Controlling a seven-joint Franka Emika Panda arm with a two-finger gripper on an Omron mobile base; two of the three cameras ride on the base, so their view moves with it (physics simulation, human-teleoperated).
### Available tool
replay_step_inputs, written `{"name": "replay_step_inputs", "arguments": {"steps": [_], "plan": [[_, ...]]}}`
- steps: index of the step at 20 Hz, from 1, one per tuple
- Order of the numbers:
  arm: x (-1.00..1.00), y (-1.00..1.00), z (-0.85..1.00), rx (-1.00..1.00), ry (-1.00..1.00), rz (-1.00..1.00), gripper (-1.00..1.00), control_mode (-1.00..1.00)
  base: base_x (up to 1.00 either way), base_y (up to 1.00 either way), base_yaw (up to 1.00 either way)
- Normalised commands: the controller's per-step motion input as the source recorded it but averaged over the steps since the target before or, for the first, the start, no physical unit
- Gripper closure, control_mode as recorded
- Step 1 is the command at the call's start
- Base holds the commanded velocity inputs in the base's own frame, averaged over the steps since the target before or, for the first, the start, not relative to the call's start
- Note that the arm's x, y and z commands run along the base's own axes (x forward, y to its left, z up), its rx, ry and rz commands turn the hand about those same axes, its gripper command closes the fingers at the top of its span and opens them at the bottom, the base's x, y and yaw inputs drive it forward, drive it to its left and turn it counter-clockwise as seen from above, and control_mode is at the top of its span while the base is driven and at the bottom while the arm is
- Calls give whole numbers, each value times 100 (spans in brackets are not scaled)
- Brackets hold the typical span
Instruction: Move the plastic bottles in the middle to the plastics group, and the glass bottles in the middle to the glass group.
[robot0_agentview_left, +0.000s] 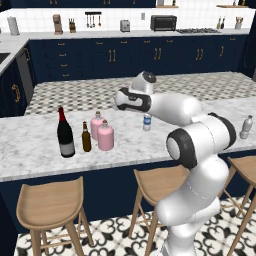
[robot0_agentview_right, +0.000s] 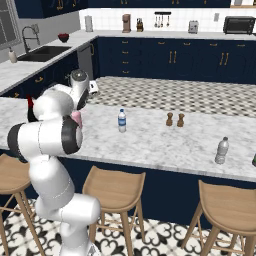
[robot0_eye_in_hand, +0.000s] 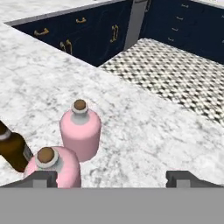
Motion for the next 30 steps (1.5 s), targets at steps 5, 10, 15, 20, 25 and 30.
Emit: {"name": "replay_step_inputs", "arguments": {"steps": [5, 10, 15, 20, 25, 30], "plan": [[0, -100, 2, 0, 16, -36, -100, -100, 0, 0, 0], [0, -86, 0, 0, 18, -43, -100, -100, 0, 0, 0], [7, -56, 0, 0, 1, -27, -100, -100, 0, 0, 0], [41, -20, -1, 0, 0, -2, -100, -100, 0, 0, 0], [74, -20, -45, 0, 14, 5, -100, -100, 0, 0, 0], [67, -20, -46, 2, 19, 6, -100, -100, 0, 0, 0]]}}
